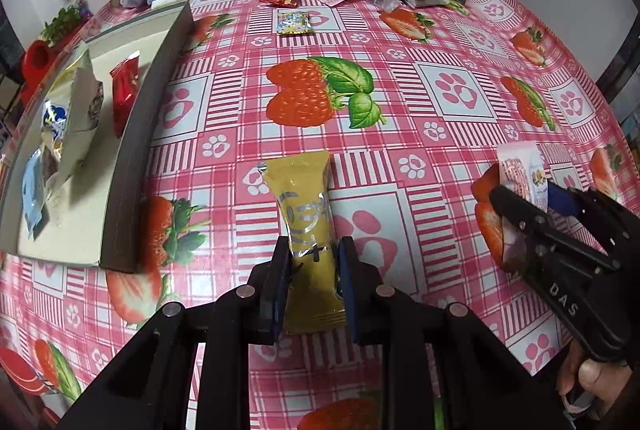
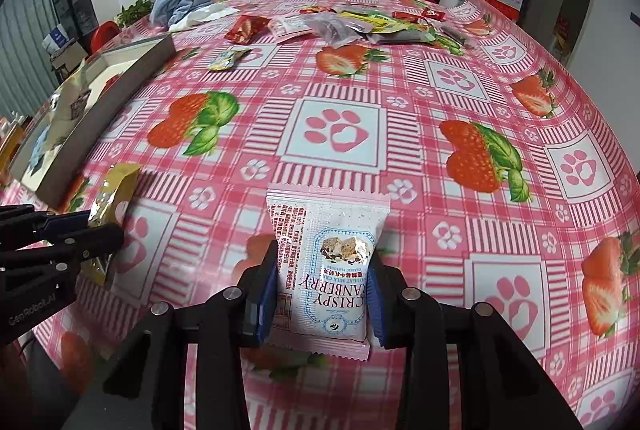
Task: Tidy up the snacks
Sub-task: 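Carry the yellow bar and cranberry packet over the white tray with both grippers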
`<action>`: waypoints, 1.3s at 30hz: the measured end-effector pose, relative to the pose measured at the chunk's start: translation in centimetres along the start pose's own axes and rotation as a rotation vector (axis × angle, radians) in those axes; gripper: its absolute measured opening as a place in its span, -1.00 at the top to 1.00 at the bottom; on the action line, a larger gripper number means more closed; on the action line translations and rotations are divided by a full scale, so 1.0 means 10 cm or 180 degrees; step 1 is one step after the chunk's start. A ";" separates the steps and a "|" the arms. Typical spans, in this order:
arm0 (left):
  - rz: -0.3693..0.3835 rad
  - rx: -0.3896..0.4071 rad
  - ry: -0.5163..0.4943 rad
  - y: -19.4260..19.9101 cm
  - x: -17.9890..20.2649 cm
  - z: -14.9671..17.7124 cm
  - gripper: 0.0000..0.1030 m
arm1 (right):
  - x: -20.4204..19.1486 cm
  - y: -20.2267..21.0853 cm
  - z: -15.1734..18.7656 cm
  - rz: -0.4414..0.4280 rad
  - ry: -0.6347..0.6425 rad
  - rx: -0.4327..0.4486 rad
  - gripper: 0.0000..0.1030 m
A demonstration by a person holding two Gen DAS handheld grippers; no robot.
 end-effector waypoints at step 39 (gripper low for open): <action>0.0082 0.0356 0.0116 0.01 -0.04 0.13 0.50 | -0.20 0.09 0.26 -0.0014 0.0060 -0.0071 0.24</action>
Point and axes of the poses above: each gripper's, at about its wrist camera, not at the fingertips, and y roughly against the way its jaws point, x to its right, z to its underside, the point moved 4 cm from there along -y, roughly the way its jaws point, and after that the axes turned 13 degrees about -x, right-handed, at the moved point
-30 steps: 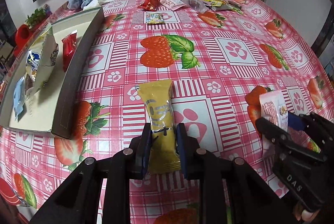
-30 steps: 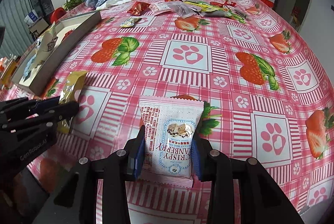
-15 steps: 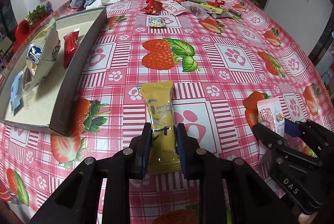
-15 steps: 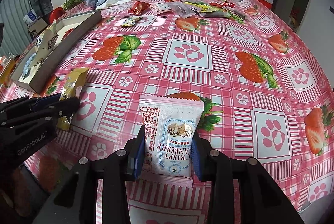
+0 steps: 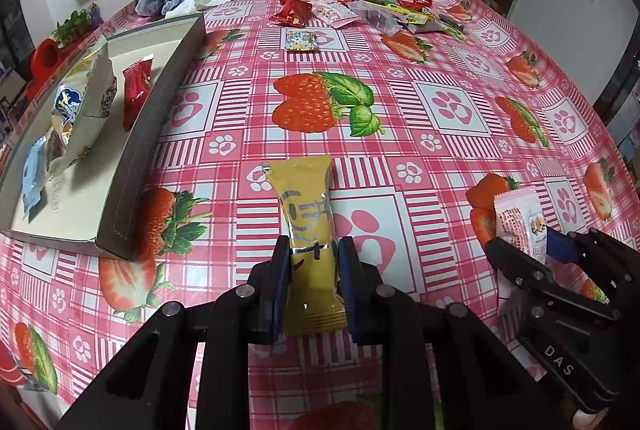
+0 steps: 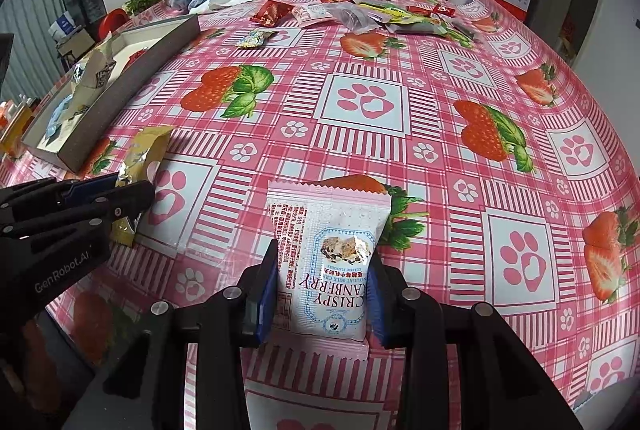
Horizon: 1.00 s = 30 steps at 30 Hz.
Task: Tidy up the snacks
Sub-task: 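Carry the yellow bar and cranberry packet over the white tray with both grippers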
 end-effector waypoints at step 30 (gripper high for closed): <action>-0.0029 0.0009 -0.0004 0.15 -0.02 -0.06 0.50 | -0.01 0.11 -0.06 -0.0100 -0.0015 0.0004 0.24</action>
Point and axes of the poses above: each gripper's, at about its wrist camera, not at the fingertips, and y roughly against the way its jaws point, x to its right, z to its underside, the point moved 4 cm from there along -y, roughly the way its jaws point, and after that the axes turned 13 degrees about -x, right-handed, at the moved point
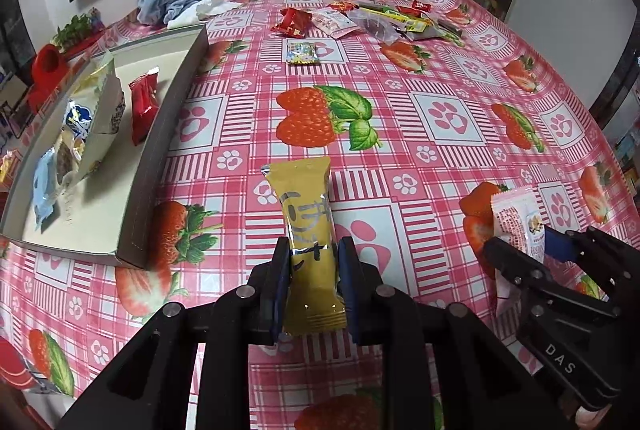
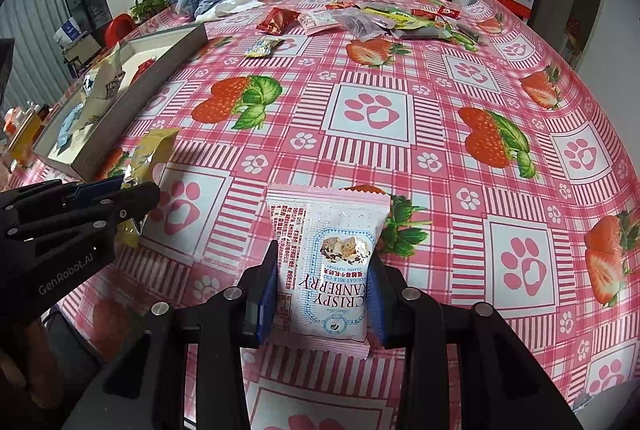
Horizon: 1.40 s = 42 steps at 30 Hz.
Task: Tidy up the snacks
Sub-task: 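Carry the yellow bar and cranberry packet over the white tray with both grippers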
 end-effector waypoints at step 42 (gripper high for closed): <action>-0.0134 0.0327 0.0720 0.56 -1.00 -0.11 0.50 | -0.98 0.42 -0.65 -0.0375 0.0601 0.0271 0.24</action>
Point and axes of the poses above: each gripper's, at about its wrist camera, not at the fingertips, and y roughly against the way its jaws point, x to its right, z to its underside, the point moved 4 cm from there along -y, roughly the way its jaws point, and after that the axes turned 13 degrees about -x, right-handed, at the moved point
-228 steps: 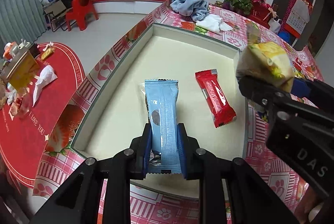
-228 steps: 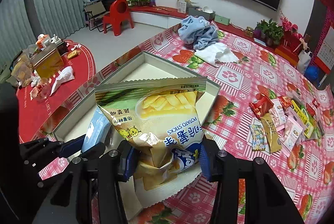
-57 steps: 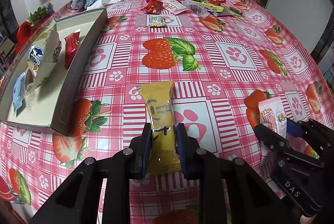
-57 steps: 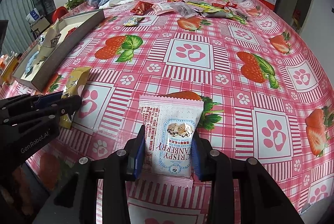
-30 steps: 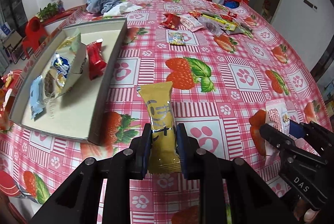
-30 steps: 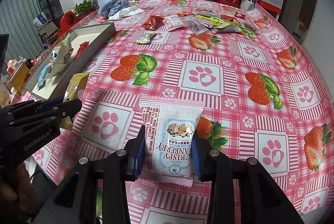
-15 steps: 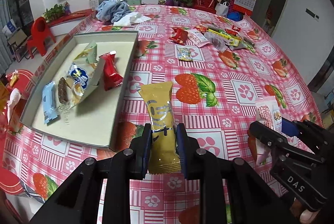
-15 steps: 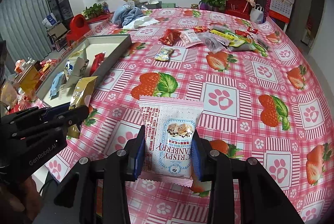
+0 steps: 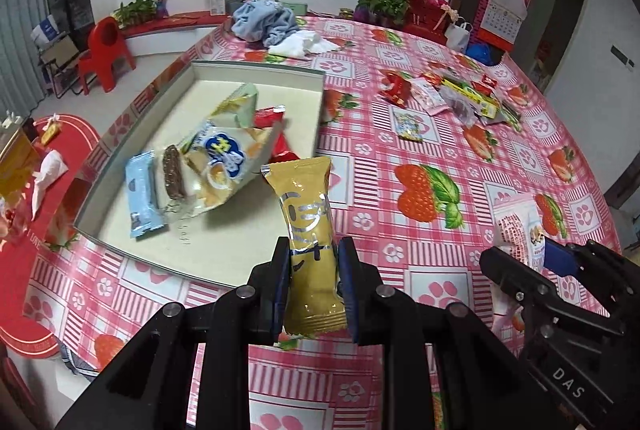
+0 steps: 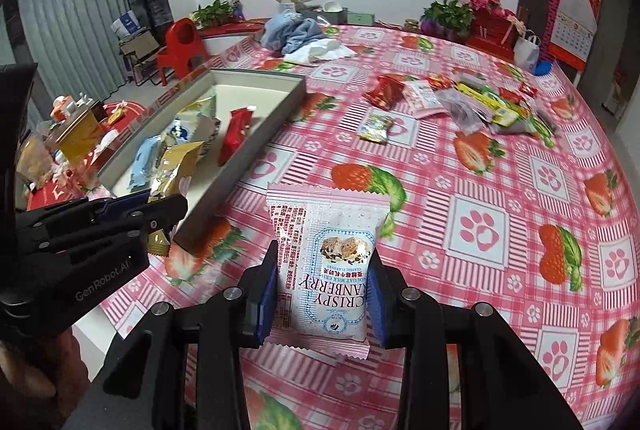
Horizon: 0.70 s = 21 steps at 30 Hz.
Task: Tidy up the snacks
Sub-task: 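Carry the yellow bar and cranberry packet over the white tray with both grippers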
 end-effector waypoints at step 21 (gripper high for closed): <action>-0.0220 -0.0069 0.0329 -0.09 -0.60 -0.24 0.50 | -0.69 -0.24 -0.63 -0.0298 0.0396 -0.0051 0.24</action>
Point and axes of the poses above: each gripper's, at about its wrist camera, not at the fingertips, and y roughly against the way its jaws point, x to its right, z to its underside, the point moved 4 cm from there along -y, roughly the way its jaws point, and after that the axes turned 13 degrees about -x, right-handed, at the moved point
